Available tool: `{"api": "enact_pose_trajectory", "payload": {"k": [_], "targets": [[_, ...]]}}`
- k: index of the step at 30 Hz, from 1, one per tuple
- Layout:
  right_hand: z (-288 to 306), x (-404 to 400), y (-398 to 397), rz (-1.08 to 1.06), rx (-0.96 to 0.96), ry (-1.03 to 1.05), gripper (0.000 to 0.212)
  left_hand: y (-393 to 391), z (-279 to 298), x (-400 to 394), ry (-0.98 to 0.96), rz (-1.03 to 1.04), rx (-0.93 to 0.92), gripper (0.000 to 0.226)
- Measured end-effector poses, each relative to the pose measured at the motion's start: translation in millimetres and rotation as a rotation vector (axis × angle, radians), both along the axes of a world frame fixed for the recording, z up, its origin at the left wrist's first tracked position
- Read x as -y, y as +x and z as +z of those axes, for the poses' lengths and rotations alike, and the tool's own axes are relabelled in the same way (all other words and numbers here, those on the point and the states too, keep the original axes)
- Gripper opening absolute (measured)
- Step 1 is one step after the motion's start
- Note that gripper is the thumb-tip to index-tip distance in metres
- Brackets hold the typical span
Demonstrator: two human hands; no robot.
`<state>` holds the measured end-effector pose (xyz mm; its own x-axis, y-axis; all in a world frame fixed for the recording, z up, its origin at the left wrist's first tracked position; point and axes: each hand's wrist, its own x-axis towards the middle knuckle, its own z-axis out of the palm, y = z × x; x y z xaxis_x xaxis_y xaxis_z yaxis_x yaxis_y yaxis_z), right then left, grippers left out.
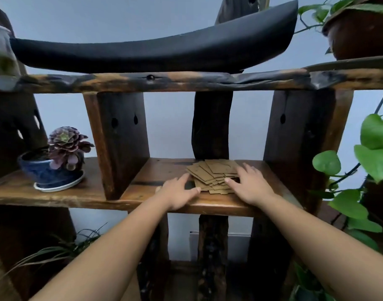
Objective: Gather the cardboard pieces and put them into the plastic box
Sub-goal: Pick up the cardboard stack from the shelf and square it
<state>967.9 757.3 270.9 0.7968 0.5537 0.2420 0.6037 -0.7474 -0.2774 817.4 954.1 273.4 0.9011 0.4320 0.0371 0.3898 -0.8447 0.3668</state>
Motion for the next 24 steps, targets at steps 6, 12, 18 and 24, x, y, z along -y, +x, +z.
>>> {"api": "enact_pose_trajectory", "payload": {"k": [6, 12, 18, 24], "targets": [[-2, -27, 33, -0.067, -0.153, 0.121, 0.072, 29, 1, 1, -0.047, -0.031, -0.001, 0.089], [-13, -40, 54, -0.081, -0.191, 0.191, 0.051, 54, 3, 1, -0.277, -0.046, 0.099, 0.093], [-17, -41, 52, -0.030, -0.110, 0.238, 0.052, 76, 11, 4, -0.825, 0.062, 0.375, 0.092], [-18, -38, 47, 0.080, -0.075, 0.280, 0.063, 97, 15, 8, -1.158, 0.257, 0.530, 0.085]]}}
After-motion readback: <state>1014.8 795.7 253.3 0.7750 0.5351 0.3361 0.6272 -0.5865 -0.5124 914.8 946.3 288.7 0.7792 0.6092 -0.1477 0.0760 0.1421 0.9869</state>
